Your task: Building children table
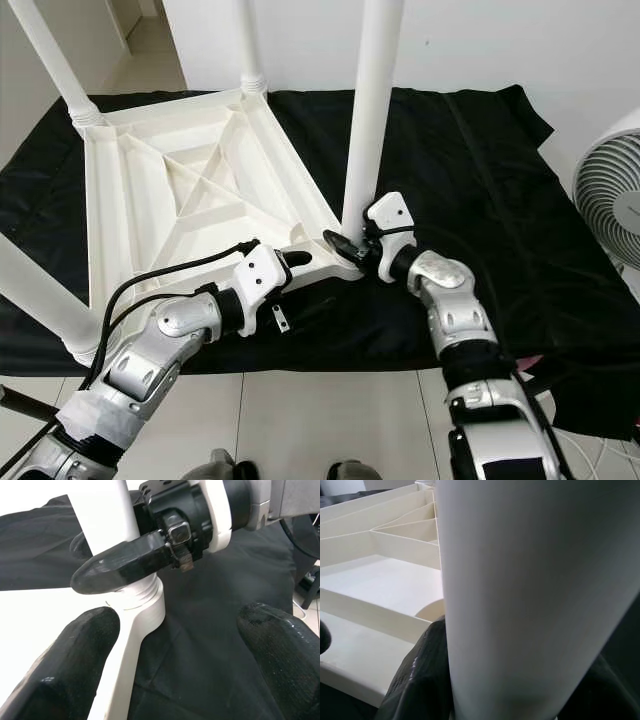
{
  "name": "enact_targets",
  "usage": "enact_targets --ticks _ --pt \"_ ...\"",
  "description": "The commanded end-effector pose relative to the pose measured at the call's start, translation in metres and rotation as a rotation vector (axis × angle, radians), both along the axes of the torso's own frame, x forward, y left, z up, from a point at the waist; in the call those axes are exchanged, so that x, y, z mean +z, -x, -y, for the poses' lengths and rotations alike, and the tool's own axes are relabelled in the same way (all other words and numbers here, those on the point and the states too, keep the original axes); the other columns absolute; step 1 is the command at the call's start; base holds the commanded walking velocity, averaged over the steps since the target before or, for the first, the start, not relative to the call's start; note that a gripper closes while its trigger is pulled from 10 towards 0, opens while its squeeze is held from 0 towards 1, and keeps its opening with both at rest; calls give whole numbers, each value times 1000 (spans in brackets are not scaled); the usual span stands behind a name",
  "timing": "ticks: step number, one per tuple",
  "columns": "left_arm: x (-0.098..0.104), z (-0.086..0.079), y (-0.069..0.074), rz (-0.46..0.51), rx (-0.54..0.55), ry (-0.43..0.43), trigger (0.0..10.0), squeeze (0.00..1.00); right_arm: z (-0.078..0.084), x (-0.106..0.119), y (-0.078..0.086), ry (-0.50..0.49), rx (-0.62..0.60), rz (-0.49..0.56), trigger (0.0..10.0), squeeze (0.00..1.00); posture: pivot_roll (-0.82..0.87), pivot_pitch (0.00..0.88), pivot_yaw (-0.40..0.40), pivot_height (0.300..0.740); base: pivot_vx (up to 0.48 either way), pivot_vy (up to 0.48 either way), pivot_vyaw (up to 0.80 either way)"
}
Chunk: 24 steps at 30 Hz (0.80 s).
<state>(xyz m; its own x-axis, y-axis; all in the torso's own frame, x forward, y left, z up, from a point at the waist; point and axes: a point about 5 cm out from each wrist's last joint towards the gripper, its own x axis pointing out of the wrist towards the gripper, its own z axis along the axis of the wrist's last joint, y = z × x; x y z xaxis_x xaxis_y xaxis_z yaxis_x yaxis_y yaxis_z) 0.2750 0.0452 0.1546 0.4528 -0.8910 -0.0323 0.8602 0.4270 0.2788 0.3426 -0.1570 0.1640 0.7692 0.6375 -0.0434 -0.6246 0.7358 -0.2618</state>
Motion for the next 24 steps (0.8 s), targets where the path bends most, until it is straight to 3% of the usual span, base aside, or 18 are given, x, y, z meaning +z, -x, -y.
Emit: enact_targets --ticks 1,6,8,9,11,12,15,23,24 --pt "-4 -2 0 -13 -6 -23 10000 0 -2 -12 3 0 -128 -44 10000 0 -122 92 38 740 0 0 0" --pt "-4 -1 2 -15 -7 -22 10000 0 -8 -13 7 -66 -236 -69 10000 0 -122 93 34 740 0 0 0" --pt "-5 0 3 -18 -9 -19 10000 0 -14 -12 16 -135 -384 -53 10000 0 -125 92 30 740 0 0 0" --pt "-5 0 3 -18 -9 -19 10000 0 -14 -12 16 -135 -384 -53 10000 0 -125 92 30 740 0 0 0" --pt "-6 1 3 -21 -12 -19 10000 0 -20 -12 27 -175 -550 -31 10000 0 -127 89 28 740 0 0 0" --pt "-6 1 3 -21 -12 -19 10000 0 -20 -12 27 -175 -550 -31 10000 0 -127 89 28 740 0 0 0" --pt "-6 2 3 -20 -16 -20 10000 0 -26 -13 38 -216 -702 -33 10000 0 -125 85 23 740 0 0 0" --pt "-6 0 3 -19 -12 -21 10000 0 -35 -5 41 -282 -667 -32 10000 0 -125 80 19 740 0 0 0" --pt "-6 0 3 -20 -12 -21 10000 0 -36 -2 41 -288 -662 -28 10000 1000 -125 80 19 740 0 0 0"
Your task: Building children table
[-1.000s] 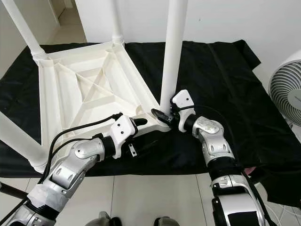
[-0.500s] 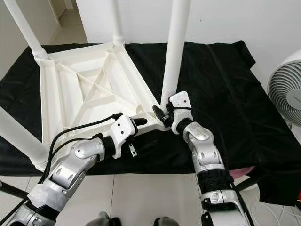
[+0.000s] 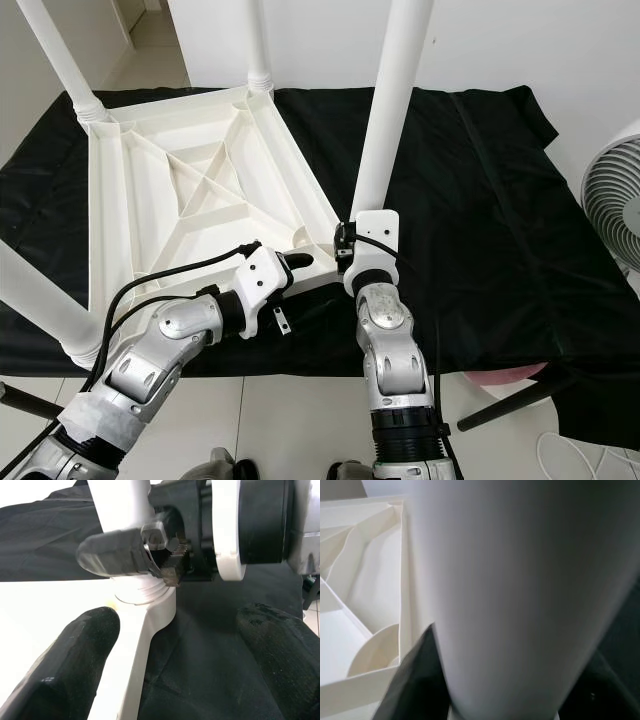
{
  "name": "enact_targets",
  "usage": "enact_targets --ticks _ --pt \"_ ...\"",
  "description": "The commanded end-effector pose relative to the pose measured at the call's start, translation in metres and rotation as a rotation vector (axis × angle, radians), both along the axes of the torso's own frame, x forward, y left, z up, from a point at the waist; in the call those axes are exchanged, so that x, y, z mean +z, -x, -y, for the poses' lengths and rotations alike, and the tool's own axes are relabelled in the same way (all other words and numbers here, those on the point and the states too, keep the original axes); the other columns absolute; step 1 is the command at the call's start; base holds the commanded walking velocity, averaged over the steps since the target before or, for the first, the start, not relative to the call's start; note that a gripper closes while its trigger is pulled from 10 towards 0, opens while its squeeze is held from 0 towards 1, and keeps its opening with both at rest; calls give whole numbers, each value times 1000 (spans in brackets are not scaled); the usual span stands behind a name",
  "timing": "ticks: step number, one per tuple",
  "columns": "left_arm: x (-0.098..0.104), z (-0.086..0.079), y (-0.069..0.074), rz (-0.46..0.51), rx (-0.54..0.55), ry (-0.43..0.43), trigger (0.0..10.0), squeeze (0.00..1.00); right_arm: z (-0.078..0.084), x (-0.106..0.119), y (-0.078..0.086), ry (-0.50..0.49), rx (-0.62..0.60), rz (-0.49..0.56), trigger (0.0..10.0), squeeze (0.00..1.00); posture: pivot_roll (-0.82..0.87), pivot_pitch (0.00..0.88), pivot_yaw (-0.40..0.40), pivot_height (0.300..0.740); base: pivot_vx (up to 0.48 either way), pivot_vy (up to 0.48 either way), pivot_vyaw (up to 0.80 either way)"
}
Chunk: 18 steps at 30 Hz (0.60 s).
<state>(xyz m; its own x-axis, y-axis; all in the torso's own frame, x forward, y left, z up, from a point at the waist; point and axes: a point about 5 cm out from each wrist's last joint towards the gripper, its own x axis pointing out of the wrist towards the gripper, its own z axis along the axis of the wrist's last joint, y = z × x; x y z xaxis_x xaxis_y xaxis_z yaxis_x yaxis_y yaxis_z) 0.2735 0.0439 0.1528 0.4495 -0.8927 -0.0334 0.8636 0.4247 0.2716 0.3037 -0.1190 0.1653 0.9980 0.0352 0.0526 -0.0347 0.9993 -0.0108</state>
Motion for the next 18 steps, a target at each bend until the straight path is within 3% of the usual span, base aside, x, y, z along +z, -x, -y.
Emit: enact_targets --ticks 1,8,10,11,18 --pt "-5 -1 1 -12 -8 -24 10000 0 2 -4 2 -19 -7 -23 10000 1000 -125 80 19 740 0 0 0" --pt "-4 0 0 -10 -7 -23 10000 0 1 7 1 -42 184 18 10000 1000 -126 75 18 740 0 0 0" --pt "-4 0 0 -10 -7 -23 10000 0 1 7 1 -42 184 18 10000 1000 -126 75 18 740 0 0 0" --pt "-4 0 0 -8 -7 -23 10000 0 6 4 1 19 298 4 10000 0 -125 76 18 740 0 0 0" --pt "-3 -1 0 -7 -7 -23 10000 0 18 -2 -2 102 425 -19 10000 0 -125 78 24 740 0 0 0"
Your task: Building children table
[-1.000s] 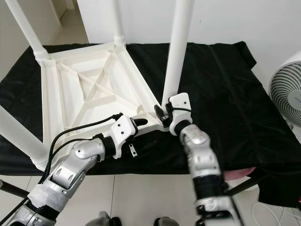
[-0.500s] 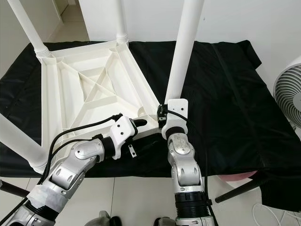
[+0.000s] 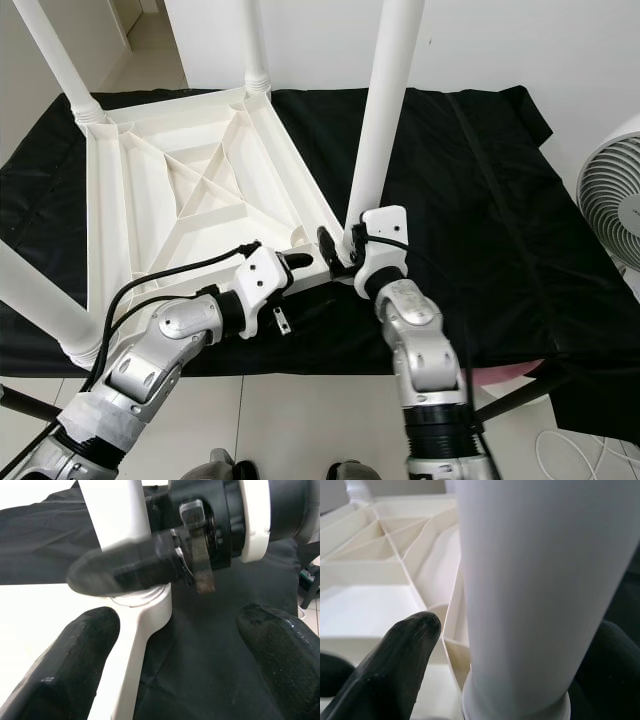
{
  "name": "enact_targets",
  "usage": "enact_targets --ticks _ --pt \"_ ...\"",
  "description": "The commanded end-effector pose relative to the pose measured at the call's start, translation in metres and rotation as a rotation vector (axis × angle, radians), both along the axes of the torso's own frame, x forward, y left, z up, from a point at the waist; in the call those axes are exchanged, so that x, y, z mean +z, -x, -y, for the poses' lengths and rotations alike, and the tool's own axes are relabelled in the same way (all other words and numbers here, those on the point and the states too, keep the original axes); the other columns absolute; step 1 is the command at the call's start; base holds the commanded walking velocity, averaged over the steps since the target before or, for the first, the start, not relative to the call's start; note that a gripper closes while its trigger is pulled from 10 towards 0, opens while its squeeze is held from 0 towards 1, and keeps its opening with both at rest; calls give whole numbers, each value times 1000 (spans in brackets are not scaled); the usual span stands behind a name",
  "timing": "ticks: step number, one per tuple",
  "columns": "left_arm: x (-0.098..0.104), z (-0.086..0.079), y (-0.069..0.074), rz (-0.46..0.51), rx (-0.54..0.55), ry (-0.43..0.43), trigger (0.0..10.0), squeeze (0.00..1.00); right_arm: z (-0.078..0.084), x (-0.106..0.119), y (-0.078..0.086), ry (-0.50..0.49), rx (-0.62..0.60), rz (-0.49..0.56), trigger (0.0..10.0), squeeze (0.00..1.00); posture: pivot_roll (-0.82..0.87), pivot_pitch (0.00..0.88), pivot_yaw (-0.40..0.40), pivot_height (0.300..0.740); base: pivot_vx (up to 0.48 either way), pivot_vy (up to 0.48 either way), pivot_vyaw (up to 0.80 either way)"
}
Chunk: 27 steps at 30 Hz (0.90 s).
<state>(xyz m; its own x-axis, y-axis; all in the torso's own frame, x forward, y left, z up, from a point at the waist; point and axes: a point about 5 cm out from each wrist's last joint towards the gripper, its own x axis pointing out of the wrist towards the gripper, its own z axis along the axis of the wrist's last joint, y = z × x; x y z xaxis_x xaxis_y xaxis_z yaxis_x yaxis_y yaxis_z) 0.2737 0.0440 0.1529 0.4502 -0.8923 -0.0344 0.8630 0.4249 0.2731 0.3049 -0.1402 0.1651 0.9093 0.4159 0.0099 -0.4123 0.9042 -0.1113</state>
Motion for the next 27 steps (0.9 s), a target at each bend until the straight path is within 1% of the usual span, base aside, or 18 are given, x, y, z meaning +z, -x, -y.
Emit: enact_targets --ticks 1,2,3,4,6,10,11,12,14,16,17,18,19,20,21,27 --pt "-3 -1 0 -8 -8 -22 10000 0 -3 -2 -1 -7 34 -3 10000 0 -125 78 24 740 0 0 0" --pt "-3 -1 0 -8 -9 -22 10000 0 1 -5 -6 70 152 8 10000 0 -125 80 30 740 0 0 0" --pt "-3 -1 0 -8 -9 -22 10000 0 1 -5 -6 70 152 8 10000 0 -125 80 30 740 0 0 0" --pt "-2 -1 0 -8 -10 -23 10000 0 3 -8 -11 118 203 13 10000 0 -124 79 36 740 0 0 0" --pt "-2 -1 0 -7 -13 -24 10000 0 4 -11 -18 169 265 26 10000 0 -122 79 39 740 0 0 0" --pt "-2 -1 0 -6 -14 -24 10000 0 4 -11 -20 180 280 32 10000 0 -122 79 39 740 0 0 0" --pt "-1 -2 -1 -5 -13 -26 10000 0 2 -10 -25 189 311 29 10000 0 -113 82 45 740 0 0 0" --pt "-1 -2 -1 -5 -13 -26 10000 0 2 -10 -25 189 311 29 10000 0 -113 82 45 740 0 0 0" --pt "0 -3 -1 -3 -10 -28 10000 0 -2 -9 -34 208 357 22 10000 0 -108 84 48 740 0 0 0" --pt "1 -4 -2 -2 -5 -27 10000 0 -3 -9 -38 226 387 20 10000 0 -108 84 48 740 0 0 0" --pt "1 -5 -2 -1 -3 -27 10000 0 -2 -9 -40 236 404 21 7843 0 -108 84 48 740 0 0 0" --pt "1 -5 -2 -1 -3 -27 10000 0 -2 -9 -40 236 404 21 7843 0 -108 84 48 740 0 0 0" --pt "1 -5 -2 -1 -1 -27 10000 0 -1 -9 -42 246 412 30 6000 0 -108 84 48 740 0 0 0" --pt "1 -5 -2 -1 -1 -27 10000 0 -1 -9 -42 246 412 30 6000 0 -108 84 48 740 0 0 0" --pt "1 -5 -2 -1 2 -26 10000 0 3 -9 -46 254 408 34 0 0 -100 87 46 740 0 0 0" --pt "1 -5 -2 -3 6 -21 10000 0 8 -9 -47 232 402 37 0 0 -99 90 43 740 0 0 0"
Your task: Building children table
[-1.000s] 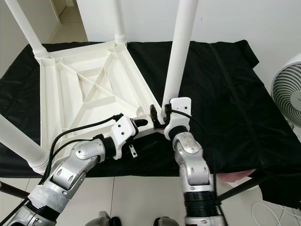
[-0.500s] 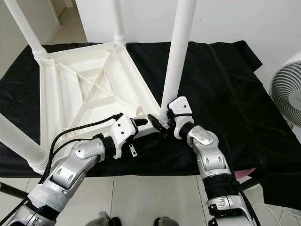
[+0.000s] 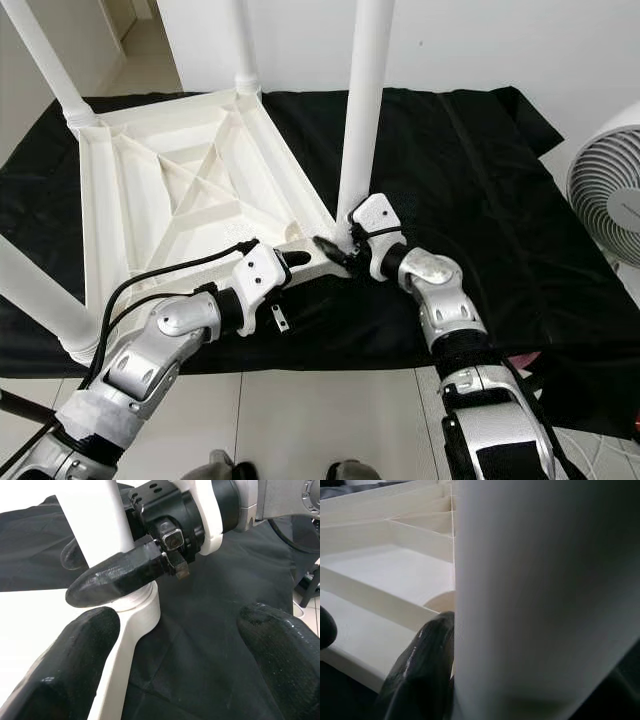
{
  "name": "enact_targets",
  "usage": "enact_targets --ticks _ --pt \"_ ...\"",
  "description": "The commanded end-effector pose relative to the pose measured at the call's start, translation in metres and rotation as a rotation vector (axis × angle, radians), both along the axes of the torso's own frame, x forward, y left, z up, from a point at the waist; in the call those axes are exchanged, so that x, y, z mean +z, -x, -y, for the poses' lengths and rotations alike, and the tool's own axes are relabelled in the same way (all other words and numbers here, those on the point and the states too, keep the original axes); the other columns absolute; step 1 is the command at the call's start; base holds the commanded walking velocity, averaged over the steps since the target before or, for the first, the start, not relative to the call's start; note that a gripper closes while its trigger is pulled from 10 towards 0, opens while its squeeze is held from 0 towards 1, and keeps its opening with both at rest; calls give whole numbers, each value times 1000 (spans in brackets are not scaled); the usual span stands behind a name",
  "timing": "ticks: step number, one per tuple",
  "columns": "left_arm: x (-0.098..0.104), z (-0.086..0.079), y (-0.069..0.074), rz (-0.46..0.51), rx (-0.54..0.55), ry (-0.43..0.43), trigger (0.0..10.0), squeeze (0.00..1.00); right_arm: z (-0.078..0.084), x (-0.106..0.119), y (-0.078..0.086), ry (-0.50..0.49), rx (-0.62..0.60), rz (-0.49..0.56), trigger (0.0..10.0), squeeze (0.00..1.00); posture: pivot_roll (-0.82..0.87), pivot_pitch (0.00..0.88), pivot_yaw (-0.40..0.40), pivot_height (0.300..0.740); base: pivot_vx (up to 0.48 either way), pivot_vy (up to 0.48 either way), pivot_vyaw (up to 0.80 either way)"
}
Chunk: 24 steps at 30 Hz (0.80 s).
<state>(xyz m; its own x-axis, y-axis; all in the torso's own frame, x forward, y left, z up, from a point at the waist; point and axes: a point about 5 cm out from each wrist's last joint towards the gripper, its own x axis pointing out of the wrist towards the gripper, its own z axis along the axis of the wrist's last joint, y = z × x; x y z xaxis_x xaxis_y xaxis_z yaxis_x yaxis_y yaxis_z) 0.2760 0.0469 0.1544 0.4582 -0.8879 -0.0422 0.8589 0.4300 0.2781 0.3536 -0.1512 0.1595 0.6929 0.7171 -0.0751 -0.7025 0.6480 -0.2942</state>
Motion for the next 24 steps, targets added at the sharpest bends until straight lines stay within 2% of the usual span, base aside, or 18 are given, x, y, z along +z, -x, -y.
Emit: enact_targets --ticks 1,6,7,9,13,14,15,17,18,19,22,24 --pt "-1 -2 1 -6 -2 -11 10000 0 0 -4 2 6 -3 0 0 0 -98 96 39 740 0 0 0" --pt "-1 -2 2 -8 0 -9 10000 0 6 -5 2 9 -63 2 0 0 -100 97 39 740 0 0 0" --pt "-1 -2 2 -10 -2 -8 10000 0 9 -7 1 6 -107 -7 10000 0 -103 101 42 740 0 0 0" --pt "-1 -1 2 -13 -4 -8 10000 0 14 -8 -1 -6 -164 -18 10000 0 -108 103 45 740 0 0 0" --pt "-2 0 3 -14 -10 -9 10000 0 14 -7 0 -21 -197 -10 10000 0 -114 105 47 740 0 0 0" --pt "-2 0 2 -14 -11 -9 10000 0 12 -5 0 -60 -261 -4 10000 0 -117 109 48 740 0 0 0" --pt "-2 0 2 -14 -11 -9 10000 0 12 -5 0 -60 -261 -4 10000 0 -117 109 48 740 0 0 0" --pt "-2 0 2 -14 -12 -10 10000 0 8 -3 2 -153 -387 -26 10000 0 -119 109 47 740 0 0 0" --pt "-2 0 2 -14 -12 -10 10000 0 8 -3 2 -153 -387 -26 10000 0 -119 109 47 740 0 0 0" --pt "-2 0 2 -14 -11 -9 10000 0 4 -2 4 -196 -440 -38 10000 0 -117 111 45 740 0 0 0" --pt "-2 0 2 -16 -11 -8 10000 0 -5 -1 7 -238 -490 -34 10000 0 -117 111 45 740 0 0 0" --pt "-3 1 3 -18 -10 -7 10000 0 -20 2 15 -312 -581 -10 10000 0 -116 113 41 740 0 0 0"
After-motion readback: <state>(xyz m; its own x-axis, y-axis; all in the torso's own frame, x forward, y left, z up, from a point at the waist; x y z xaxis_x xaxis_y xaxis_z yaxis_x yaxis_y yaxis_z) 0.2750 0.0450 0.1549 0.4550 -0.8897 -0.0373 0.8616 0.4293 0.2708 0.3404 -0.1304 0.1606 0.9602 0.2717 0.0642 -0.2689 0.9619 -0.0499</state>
